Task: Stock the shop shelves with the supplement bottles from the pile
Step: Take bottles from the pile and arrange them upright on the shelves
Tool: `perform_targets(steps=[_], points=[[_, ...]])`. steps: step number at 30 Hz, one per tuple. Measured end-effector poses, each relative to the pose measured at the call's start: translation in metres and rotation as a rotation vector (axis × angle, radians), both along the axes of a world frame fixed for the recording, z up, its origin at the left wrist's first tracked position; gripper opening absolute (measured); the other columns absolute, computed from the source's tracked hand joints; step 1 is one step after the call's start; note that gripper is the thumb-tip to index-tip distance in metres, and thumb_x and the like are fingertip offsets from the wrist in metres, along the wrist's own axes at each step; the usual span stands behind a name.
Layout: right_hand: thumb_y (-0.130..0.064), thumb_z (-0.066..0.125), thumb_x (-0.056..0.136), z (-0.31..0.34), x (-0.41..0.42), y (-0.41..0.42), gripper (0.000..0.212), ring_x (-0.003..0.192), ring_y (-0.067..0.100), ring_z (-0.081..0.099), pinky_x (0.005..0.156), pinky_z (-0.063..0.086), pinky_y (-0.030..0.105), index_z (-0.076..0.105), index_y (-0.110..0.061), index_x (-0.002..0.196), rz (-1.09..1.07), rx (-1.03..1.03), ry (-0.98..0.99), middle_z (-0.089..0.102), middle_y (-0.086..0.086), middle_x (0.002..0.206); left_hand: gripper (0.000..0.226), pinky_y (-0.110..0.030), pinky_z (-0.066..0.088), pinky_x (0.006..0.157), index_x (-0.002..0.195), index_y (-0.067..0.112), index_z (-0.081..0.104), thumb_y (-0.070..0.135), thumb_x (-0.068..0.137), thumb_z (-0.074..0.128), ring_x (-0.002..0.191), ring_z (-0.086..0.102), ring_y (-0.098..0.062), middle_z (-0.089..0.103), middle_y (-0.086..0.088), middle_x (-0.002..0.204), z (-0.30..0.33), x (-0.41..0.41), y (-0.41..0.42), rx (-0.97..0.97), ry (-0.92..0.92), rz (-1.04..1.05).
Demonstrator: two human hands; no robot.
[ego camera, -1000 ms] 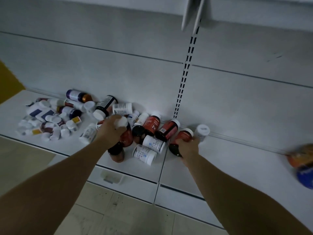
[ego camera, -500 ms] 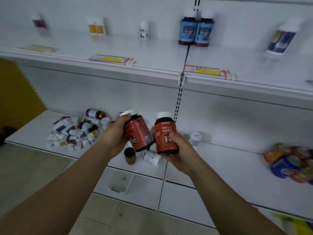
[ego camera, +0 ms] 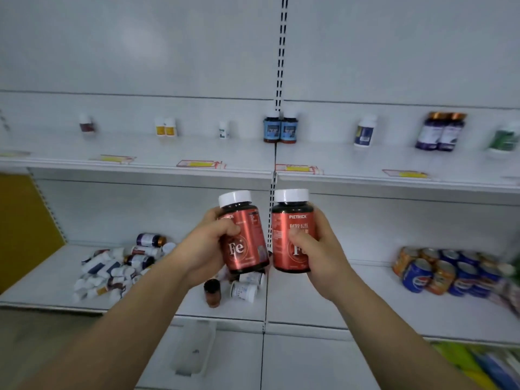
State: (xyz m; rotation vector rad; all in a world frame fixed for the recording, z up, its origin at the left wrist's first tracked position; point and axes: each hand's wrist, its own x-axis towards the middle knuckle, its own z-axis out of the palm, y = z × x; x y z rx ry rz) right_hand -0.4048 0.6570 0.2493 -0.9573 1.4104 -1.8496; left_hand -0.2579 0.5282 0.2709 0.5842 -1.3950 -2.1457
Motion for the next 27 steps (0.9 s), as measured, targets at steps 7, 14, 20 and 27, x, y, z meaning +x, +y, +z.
perform_targets(steps=[7,14,20,27], points=[[-0.002,0.066,0.082,0.068,-0.049,0.083,0.042,0.076,0.003,0.066,0.059,0.051,0.019,0.051,-0.03,0.109,-0.232,-0.099,0.134,0.065,-0.005,0.096,0.059,-0.042,0.056,0.078,0.131,0.025,0.048,0.013,0.074,0.059,0.088,0.066,-0.019,0.068,-0.006,0.102,0.047,-0.053,0.076,-0.226,0.134,-0.066],[-0.006,0.064,0.084,0.099,-0.141,0.244,0.047,0.092,0.013,0.062,0.07,0.049,0.027,0.043,-0.034,0.115,-0.402,-0.011,0.246,0.062,-0.006,0.101,0.042,-0.047,0.056,0.073,0.118,0.034,0.051,0.013,0.082,0.059,0.082,0.066,-0.019,0.068,0.0,0.095,0.066,-0.181,0.215,-0.183,0.167,-0.275],[-0.014,0.065,0.085,0.116,-0.22,0.39,0.052,0.098,0.02,0.063,0.082,0.053,0.04,0.041,-0.035,0.125,-0.596,0.074,0.285,0.062,-0.001,0.111,0.065,-0.046,0.055,0.078,0.127,0.036,0.041,-0.008,0.081,0.056,0.095,0.064,-0.026,0.061,-0.006,0.11,0.074,-0.293,0.351,-0.312,0.199,-0.443],[-0.028,0.065,0.088,0.119,-0.3,0.512,0.035,0.089,0.017,0.066,0.076,0.053,0.036,0.044,-0.037,0.115,-0.826,0.069,0.21,0.065,-0.002,0.103,0.063,-0.049,0.055,0.081,0.125,0.037,0.043,-0.007,0.082,0.058,0.099,0.064,-0.03,0.062,-0.01,0.113,0.08,-0.404,0.466,-0.344,0.227,-0.612]])
